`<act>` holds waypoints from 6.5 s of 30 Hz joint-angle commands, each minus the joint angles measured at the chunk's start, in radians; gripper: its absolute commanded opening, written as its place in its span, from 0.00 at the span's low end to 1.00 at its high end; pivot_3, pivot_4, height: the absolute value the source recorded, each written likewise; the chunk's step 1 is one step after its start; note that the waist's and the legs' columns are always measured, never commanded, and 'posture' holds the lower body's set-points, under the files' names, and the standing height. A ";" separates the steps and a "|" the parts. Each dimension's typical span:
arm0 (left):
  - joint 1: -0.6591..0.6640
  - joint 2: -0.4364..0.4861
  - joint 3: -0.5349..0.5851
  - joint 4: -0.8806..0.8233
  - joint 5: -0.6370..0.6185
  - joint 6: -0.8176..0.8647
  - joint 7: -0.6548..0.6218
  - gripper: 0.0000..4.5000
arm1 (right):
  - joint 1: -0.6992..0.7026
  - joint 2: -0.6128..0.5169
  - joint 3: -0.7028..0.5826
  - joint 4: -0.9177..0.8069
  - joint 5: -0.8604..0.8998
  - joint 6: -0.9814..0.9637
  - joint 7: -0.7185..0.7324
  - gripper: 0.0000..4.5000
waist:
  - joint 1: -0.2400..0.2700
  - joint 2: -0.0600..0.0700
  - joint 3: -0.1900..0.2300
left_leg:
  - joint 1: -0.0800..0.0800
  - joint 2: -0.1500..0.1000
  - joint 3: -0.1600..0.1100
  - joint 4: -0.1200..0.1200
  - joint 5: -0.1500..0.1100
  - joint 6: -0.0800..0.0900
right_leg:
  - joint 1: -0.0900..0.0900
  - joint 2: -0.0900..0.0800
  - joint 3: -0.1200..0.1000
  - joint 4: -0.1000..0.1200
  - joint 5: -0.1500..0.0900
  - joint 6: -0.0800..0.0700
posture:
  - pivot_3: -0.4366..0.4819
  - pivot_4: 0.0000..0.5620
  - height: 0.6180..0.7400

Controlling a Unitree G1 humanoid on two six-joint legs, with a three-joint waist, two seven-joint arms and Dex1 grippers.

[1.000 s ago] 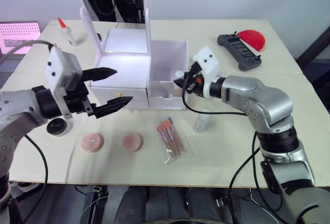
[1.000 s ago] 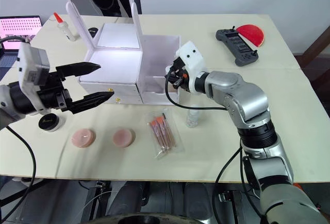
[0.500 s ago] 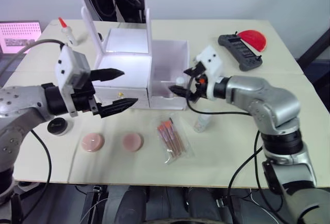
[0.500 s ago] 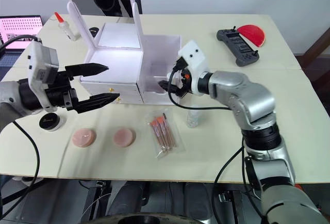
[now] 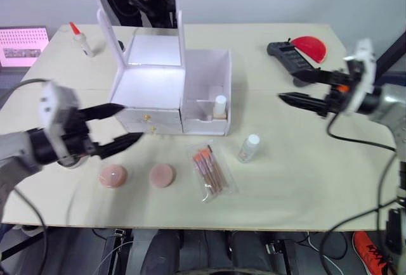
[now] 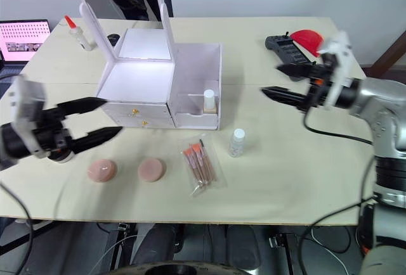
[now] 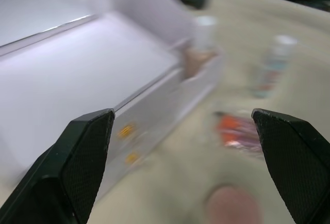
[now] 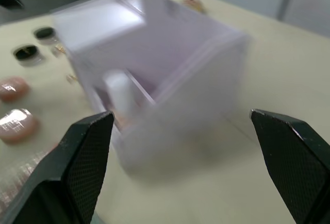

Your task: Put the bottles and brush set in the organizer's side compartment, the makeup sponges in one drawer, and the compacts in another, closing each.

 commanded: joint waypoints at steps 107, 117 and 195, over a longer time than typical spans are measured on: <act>0.286 -0.126 0.109 -0.331 -0.058 -0.096 0.206 1.00 | -0.648 0.419 0.554 0.130 -0.260 -0.082 -0.003 0.18 | -0.018 0.003 0.001 | -0.001 0.009 0.010 0.000 0.000 0.000 | -0.003 0.004 0.001 0.001 0.002 -0.003 | 0.48 0.27 1.00; 0.356 -0.142 0.139 -0.377 -0.055 -0.109 0.255 1.00 | -0.641 0.496 0.560 0.275 -0.345 -0.144 0.045 0.18 | -0.019 0.003 0.001 | -0.001 0.009 0.009 0.000 0.000 0.000 | -0.003 0.005 0.001 0.001 0.002 -0.003 | 0.48 0.27 1.00; 0.458 0.000 0.322 0.039 -0.151 -0.219 -0.136 1.00 | -0.323 0.173 0.209 0.230 -0.273 -0.271 0.129 0.98 | -0.036 0.003 0.001 | -0.001 0.010 0.012 -0.001 0.000 -0.001 | -0.004 0.003 0.001 0.001 0.002 -0.003 | 0.48 0.27 1.00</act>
